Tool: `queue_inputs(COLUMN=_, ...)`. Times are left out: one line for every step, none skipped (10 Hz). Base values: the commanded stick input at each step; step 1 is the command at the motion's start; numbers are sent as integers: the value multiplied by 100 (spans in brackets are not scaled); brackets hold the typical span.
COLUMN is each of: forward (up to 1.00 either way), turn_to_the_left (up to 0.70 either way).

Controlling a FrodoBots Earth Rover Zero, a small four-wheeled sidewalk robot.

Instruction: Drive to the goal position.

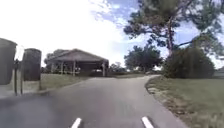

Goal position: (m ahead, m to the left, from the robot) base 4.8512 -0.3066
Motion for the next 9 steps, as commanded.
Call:
queue_inputs(forward=69, turn_to_the_left=3)
queue_inputs(forward=69, turn_to_the_left=3)
queue_inputs(forward=69, turn_to_the_left=3)
queue_inputs(forward=69, turn_to_the_left=3)
queue_inputs(forward=69, turn_to_the_left=3)
queue_inputs(forward=69, turn_to_the_left=3)
queue_inputs(forward=69, turn_to_the_left=3)
queue_inputs(forward=69, turn_to_the_left=3)
queue_inputs(forward=69, turn_to_the_left=3)
